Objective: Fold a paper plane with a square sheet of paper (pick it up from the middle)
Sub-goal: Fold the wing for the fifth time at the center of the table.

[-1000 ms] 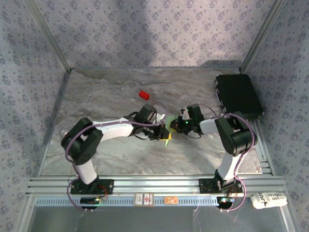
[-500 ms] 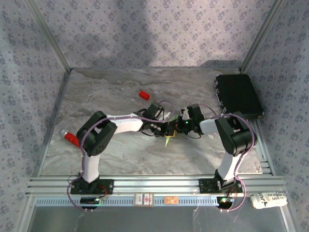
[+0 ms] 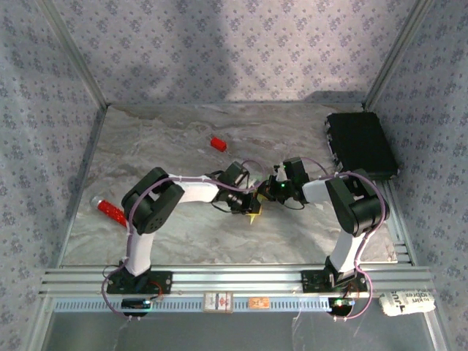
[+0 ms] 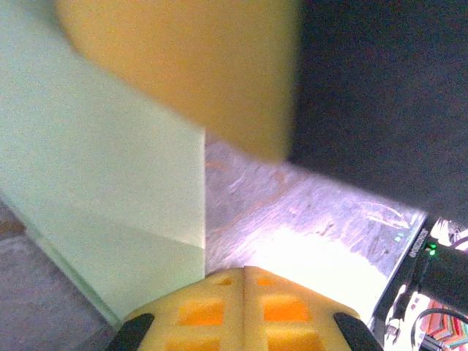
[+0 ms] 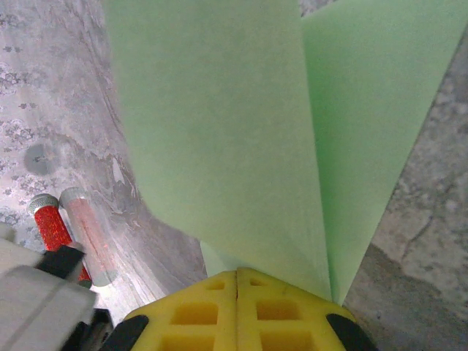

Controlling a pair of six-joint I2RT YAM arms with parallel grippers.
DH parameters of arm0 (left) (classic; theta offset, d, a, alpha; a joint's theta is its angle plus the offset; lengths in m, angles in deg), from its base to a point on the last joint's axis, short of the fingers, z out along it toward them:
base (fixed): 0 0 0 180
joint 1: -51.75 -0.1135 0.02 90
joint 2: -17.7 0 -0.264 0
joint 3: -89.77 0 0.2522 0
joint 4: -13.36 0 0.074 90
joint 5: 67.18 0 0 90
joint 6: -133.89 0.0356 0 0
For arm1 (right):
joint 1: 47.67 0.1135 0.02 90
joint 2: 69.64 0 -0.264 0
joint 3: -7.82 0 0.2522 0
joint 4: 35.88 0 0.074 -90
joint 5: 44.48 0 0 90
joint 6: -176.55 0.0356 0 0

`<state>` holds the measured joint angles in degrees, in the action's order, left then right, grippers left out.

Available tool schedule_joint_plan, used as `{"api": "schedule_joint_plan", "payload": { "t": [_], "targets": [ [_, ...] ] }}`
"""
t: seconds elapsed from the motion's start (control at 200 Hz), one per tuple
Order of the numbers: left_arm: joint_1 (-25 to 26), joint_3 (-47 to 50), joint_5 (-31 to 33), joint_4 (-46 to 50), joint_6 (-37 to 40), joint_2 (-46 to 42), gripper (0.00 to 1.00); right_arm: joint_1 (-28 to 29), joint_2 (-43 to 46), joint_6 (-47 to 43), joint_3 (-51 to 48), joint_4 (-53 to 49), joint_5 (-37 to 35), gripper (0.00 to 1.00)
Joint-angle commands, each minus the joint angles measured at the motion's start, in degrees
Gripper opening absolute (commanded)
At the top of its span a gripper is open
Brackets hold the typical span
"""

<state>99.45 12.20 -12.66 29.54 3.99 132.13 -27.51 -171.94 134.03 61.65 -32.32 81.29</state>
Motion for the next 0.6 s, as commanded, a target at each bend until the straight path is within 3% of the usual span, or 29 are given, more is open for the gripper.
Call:
{"api": "schedule_joint_plan", "payload": {
  "t": [0.0, 0.315, 0.595],
  "targets": [
    [0.8, 2.9, -0.4, 0.2, 0.1, -0.5, 0.01, -0.2, -2.3, -1.7, -1.8, -7.1, -7.2, 0.06],
    [1.8, 7.8, -1.0, -1.9, -1.9, -2.4, 0.01, -0.2, -2.3, -1.9, -1.8, -7.3, -7.2, 0.06],
    [1.8, 9.7, -0.7, 2.1, 0.7, -5.6, 0.01, -0.4, -2.2, -2.1, -1.8, -7.7, -7.2, 0.06]
  ]
}}
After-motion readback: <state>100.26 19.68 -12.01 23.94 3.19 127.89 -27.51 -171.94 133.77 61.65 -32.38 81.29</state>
